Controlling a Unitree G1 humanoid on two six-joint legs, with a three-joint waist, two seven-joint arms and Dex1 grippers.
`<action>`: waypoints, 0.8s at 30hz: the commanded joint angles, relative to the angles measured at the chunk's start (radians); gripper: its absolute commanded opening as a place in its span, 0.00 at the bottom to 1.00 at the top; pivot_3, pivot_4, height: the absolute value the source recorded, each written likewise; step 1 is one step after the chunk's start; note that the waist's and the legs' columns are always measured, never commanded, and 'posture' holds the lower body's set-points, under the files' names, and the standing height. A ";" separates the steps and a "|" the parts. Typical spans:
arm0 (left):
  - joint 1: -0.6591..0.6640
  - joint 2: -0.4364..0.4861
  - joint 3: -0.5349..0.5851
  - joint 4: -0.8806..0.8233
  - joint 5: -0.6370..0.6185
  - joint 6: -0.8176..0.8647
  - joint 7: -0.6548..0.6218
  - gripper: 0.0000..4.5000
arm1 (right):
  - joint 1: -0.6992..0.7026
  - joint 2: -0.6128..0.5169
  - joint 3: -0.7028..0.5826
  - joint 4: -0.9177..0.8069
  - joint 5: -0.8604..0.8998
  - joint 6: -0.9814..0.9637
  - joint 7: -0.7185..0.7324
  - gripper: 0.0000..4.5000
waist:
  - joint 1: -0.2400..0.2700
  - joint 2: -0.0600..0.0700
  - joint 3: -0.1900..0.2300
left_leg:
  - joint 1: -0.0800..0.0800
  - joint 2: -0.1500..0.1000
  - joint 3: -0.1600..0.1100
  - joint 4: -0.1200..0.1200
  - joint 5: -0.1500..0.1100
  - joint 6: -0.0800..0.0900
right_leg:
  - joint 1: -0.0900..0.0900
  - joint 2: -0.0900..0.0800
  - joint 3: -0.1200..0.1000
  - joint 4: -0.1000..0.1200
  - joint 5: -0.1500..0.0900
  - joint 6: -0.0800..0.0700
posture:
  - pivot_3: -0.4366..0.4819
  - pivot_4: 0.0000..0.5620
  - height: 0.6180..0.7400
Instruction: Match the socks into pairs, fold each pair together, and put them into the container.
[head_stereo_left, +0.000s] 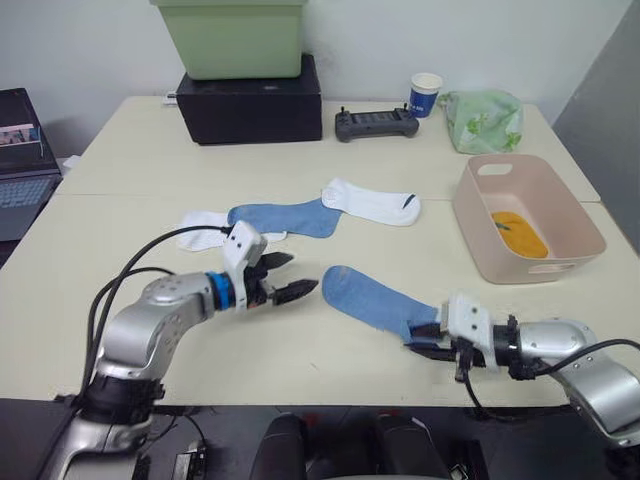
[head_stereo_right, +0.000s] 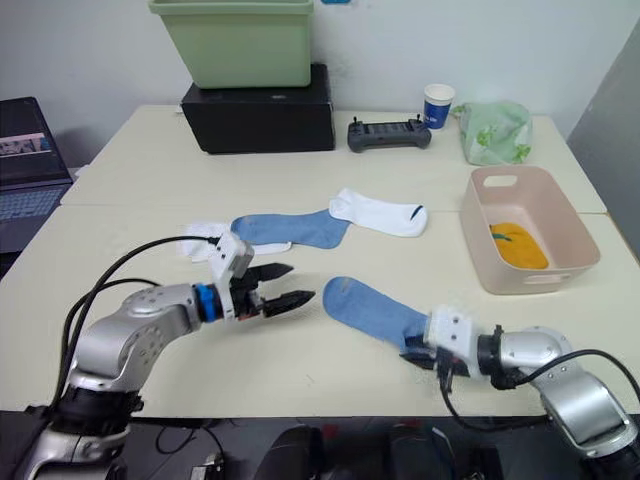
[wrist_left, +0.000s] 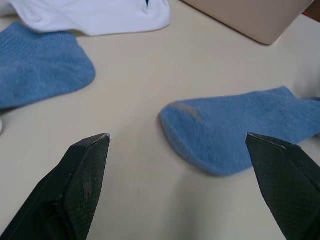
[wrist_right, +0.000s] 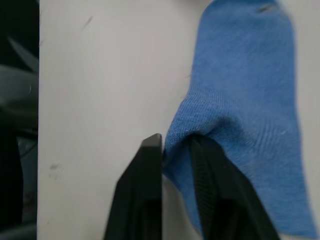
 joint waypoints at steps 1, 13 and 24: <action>-0.030 -0.012 -0.049 0.040 0.052 -0.052 -0.018 1.00 | -0.013 -0.023 -0.114 -0.038 0.125 0.087 0.007 0.54 | 0.000 0.000 0.000 | 0.000 0.000 0.000 0.000 0.000 0.000 | 0.000 0.000 0.000 0.000 0.000 0.000 | 0.48 0.27 1.00; -0.074 -0.089 -0.145 0.164 0.174 -0.136 -0.017 0.26 | 0.061 -0.004 -0.101 0.062 0.073 0.140 -0.131 0.77 | -0.001 0.000 0.000 | 0.000 0.001 0.000 0.000 0.000 0.000 | 0.000 0.000 0.001 0.000 0.000 0.000 | 0.48 0.27 1.00; -0.066 -0.103 -0.116 0.149 0.172 -0.129 -0.033 0.00 | 0.102 0.017 -0.108 0.077 0.088 0.138 -0.154 0.68 | 0.000 0.000 0.000 | 0.000 0.000 0.000 0.000 0.000 0.000 | 0.000 0.000 0.000 0.000 0.000 0.000 | 0.48 0.27 1.00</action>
